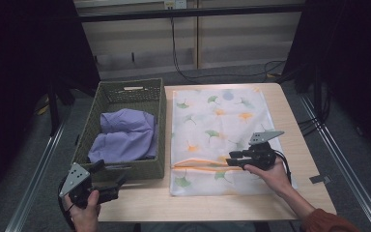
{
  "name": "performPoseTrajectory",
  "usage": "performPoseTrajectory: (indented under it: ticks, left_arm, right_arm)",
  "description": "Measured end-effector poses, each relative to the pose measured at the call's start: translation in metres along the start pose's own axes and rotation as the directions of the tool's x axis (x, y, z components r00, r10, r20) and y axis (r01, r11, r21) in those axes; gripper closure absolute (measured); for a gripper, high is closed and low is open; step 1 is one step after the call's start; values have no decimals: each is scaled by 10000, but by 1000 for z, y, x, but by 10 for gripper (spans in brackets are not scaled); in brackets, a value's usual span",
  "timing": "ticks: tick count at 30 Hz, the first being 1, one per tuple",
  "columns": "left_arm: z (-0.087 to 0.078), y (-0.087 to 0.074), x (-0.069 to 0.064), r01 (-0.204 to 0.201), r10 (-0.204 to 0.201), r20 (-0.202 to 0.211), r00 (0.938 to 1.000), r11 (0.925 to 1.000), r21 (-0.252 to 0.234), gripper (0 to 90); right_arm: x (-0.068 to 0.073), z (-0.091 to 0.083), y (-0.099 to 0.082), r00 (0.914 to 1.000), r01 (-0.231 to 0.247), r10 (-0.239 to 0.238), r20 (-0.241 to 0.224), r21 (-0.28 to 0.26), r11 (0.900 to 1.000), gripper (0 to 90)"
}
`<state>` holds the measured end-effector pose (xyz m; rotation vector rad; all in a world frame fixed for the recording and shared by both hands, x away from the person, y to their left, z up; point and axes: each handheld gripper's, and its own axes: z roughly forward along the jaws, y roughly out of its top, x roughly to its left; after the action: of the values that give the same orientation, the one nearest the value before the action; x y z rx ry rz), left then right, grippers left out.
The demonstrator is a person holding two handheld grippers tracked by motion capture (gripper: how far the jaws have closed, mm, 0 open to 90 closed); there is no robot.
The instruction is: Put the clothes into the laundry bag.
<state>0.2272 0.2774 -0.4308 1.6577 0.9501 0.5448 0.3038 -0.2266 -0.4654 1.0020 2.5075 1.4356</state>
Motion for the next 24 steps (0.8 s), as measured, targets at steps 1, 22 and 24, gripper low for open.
performPoseTrajectory:
  ticks: [1,22,24]
  left_arm:
    - [1,0,0,-27,27,32,10000,10000,45,52]
    - [1,0,-1,-197,198,-146,9997,9998,37,53]
    - [1,0,0,-177,178,-216,9996,9998,18,52]
  right_arm:
    - [-1,3,0,10000,-23,23,-3,109,9999,606]
    - [-12,37,-1,9955,639,-733,595,1473,9870,544]
    - [-13,43,-6,9947,729,-847,584,1807,9808,534]
